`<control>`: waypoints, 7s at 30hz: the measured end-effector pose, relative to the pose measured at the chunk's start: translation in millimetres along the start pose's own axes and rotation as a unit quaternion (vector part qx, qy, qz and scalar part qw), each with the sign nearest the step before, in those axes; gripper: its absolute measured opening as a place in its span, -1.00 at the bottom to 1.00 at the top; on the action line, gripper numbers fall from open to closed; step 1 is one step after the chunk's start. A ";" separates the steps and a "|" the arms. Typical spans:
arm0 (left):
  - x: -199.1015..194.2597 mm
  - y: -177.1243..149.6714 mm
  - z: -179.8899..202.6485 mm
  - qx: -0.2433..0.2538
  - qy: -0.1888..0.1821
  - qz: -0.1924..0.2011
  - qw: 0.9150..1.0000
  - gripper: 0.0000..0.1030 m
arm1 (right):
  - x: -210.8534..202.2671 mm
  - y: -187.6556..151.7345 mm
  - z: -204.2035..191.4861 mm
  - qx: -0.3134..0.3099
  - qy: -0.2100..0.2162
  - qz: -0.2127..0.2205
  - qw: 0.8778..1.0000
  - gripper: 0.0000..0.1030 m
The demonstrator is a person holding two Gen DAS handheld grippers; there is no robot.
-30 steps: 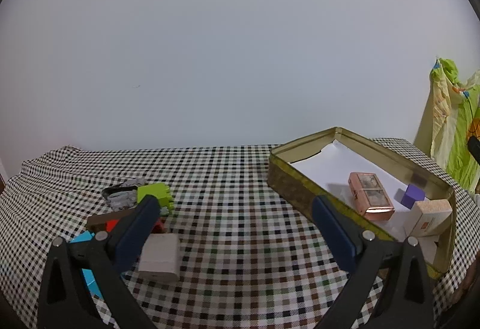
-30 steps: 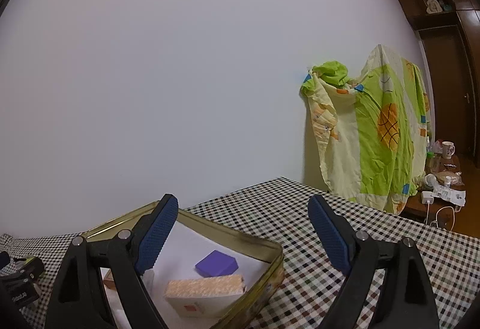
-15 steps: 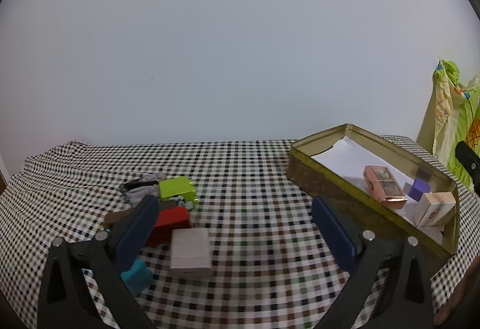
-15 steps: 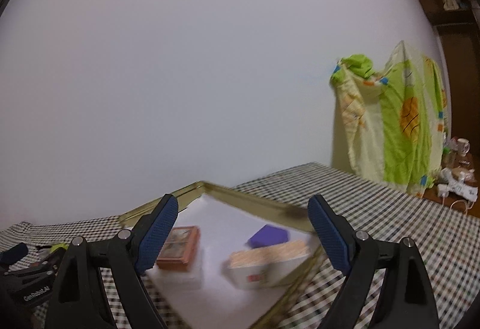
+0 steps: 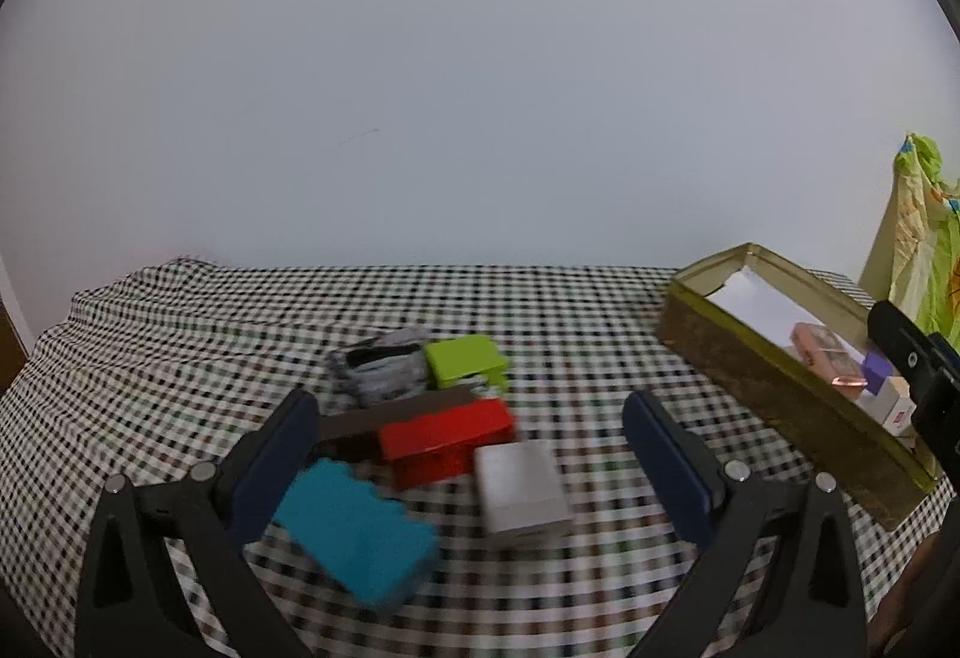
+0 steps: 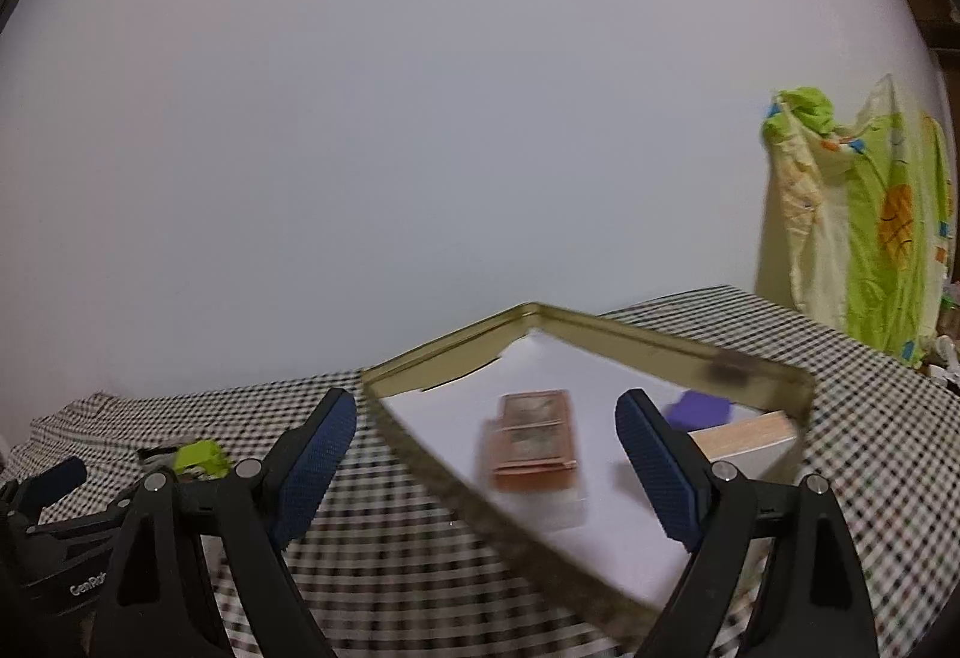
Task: Organize rigid objects
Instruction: 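Move both tools back toward the remaining blocks on the cloth, then grasp the blue Lego brick with the left tool while the right tool grasps the white charger plug, then carry both into the gold tray and open both tools to release them, then move both tools back toward the red brick and brown comb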
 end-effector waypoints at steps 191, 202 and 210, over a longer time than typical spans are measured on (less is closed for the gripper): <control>5.9 3.6 169.7 0.043 -0.038 0.067 0.996 0.99 | 53.1 47.6 187.2 0.074 -0.057 0.032 0.995 0.73; 5.2 2.7 144.3 0.005 -0.038 0.064 0.997 0.99 | 31.9 50.7 178.8 0.041 -0.106 0.096 0.989 0.77; 0.2 -0.8 131.5 -0.001 -0.031 0.061 0.998 0.99 | 20.3 47.3 164.0 0.031 -0.107 0.106 0.988 0.77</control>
Point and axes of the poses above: each gripper's, at about its wrist camera, not at the fingertips, and x roughly the way its jaws point, z to its right, y to its top, the point moved 5 cm from there along x, roughly the way its jaws point, and after that the axes turned 7 degrees about z, right-handed, at the moved point
